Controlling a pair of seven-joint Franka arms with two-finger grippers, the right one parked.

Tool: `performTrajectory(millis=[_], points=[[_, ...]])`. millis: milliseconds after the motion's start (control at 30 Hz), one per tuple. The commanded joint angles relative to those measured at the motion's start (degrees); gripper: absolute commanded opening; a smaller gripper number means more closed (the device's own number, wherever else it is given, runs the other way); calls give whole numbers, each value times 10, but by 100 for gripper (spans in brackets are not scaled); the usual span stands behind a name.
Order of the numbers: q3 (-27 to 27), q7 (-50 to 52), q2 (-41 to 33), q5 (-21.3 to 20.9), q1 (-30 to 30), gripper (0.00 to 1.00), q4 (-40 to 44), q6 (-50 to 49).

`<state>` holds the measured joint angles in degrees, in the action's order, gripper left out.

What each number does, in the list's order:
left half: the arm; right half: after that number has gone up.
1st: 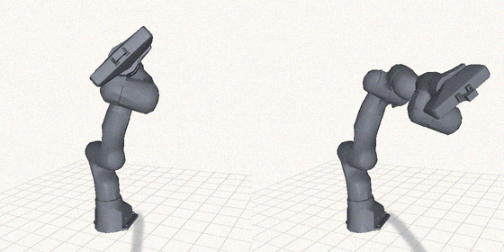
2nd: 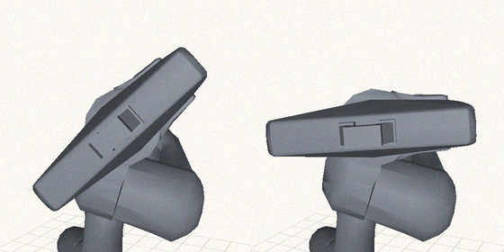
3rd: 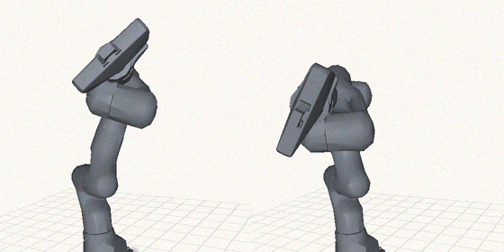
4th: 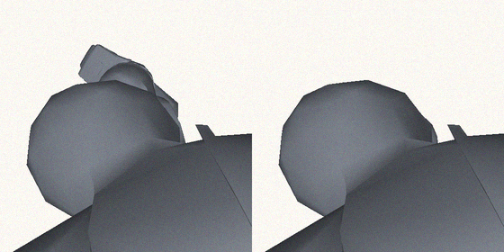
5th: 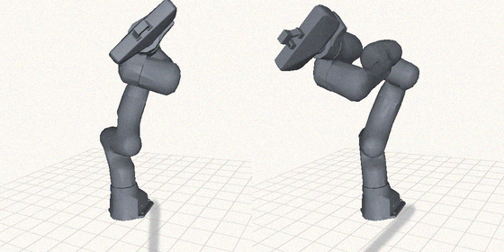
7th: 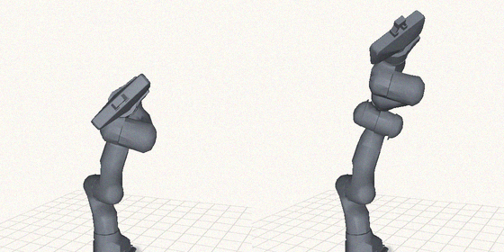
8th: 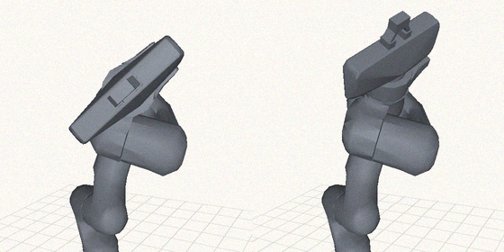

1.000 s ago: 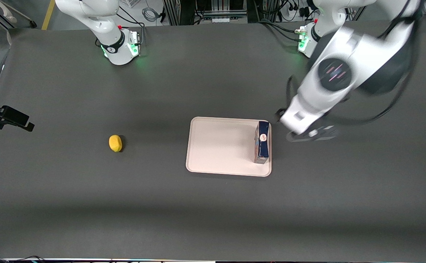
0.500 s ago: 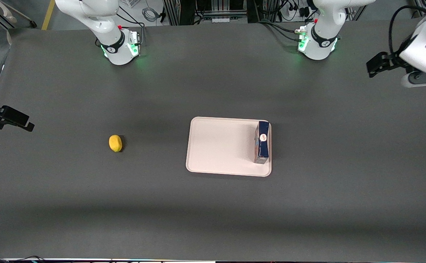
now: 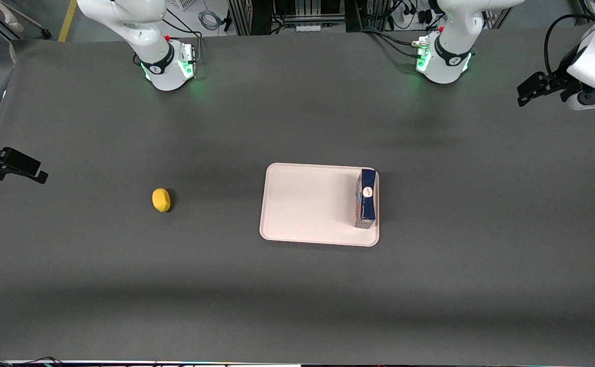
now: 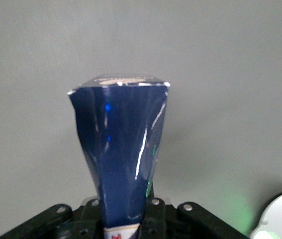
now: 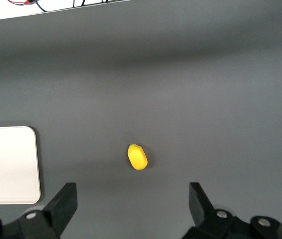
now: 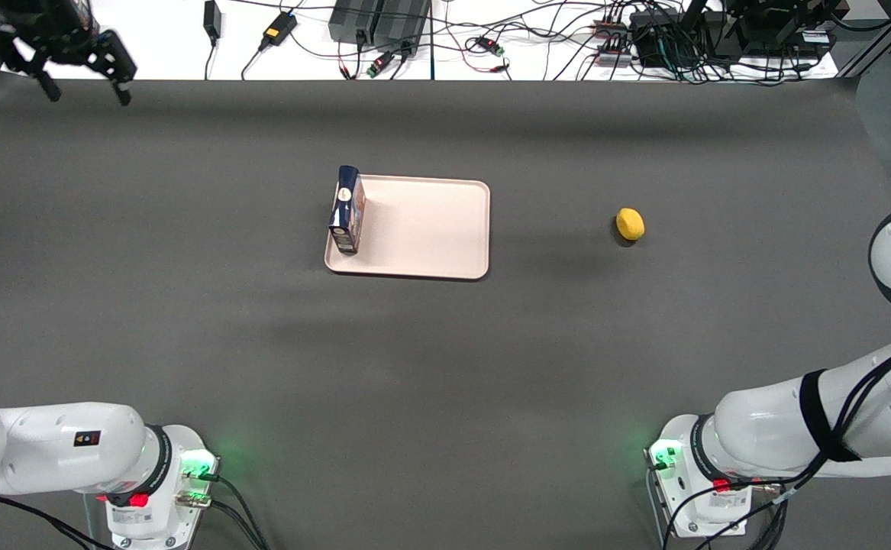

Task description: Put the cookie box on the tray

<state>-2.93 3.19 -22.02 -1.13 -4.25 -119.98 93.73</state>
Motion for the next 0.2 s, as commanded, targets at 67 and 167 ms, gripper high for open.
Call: performTrajectory(millis=[67,167], points=[[5,-10,-18,18,3,100,-6,12],[4,-10,-19,19,3,100,-3,9]])
